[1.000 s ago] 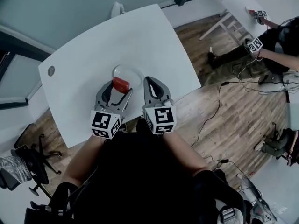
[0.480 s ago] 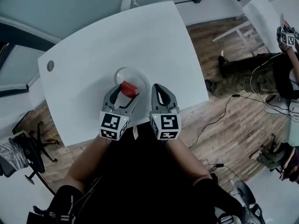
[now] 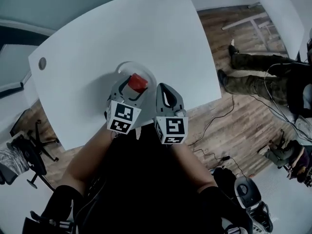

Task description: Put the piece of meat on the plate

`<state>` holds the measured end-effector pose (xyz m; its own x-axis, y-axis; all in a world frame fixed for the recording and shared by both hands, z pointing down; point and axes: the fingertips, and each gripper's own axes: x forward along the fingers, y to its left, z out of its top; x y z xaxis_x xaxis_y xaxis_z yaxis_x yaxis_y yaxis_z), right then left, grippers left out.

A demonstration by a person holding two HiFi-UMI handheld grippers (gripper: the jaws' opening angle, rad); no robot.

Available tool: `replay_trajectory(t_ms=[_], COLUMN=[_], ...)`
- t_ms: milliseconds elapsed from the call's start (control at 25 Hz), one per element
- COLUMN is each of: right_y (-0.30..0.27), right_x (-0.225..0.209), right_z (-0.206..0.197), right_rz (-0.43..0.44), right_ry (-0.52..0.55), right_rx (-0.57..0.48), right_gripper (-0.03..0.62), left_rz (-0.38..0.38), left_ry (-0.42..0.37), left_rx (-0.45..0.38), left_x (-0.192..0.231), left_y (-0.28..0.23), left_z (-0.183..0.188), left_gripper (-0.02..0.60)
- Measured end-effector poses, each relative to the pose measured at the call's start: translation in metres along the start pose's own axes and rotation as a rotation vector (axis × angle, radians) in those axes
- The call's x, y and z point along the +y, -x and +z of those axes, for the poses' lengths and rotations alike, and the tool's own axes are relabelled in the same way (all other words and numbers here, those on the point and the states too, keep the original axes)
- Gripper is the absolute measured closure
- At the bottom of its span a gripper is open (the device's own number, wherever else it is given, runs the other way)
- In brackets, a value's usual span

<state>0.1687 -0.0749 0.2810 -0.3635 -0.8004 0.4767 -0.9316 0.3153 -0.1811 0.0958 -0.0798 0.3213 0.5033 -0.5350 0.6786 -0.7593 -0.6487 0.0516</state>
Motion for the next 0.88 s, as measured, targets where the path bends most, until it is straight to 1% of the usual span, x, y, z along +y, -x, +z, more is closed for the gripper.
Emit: replay_trajectory(t_ms=[120,280,360,520,760,880], right_y=[-0.005,-0.008,-0.009,-0.009,-0.01,-0.008], right_x=[-0.001,-0.004,-0.005,-0.008,-0.011,-0.015], right_z=[-0.01,-0.016,-0.019,-0.025,-0.031,-0.032], right_rz=[-0.006,-0.019,-0.024,-0.031,-0.035,-0.04], right_ry=[-0.011,-0.021,-0.029,-0.044,-0.063,-0.067], right_rx=[0.023,0.041,0.046,0.056,0.062,0.061], right_gripper=[0.591,0.59,0.591,0.59,0.591,0.59], left_rz=[0.006,-0.028,-0.048,-0.058,-0.094,-0.1], left_ry=[-0.067,-0.13,-0.134,-0.13,-0.118,-0.127], left_rx=[0.055,0.129,0.168,0.229,0.302,0.316], left_x=[0.003,0.0,-0.001,0.0,0.0,-0.002], left_y=[-0.008,-0.018,-0.022,-0.027,-0.036,-0.037], left_z=[-0.005,-0.013,-0.018,-0.027,-0.033,-0.033], left_gripper=[0.278,0.278,0.278,0.278,0.278,0.278])
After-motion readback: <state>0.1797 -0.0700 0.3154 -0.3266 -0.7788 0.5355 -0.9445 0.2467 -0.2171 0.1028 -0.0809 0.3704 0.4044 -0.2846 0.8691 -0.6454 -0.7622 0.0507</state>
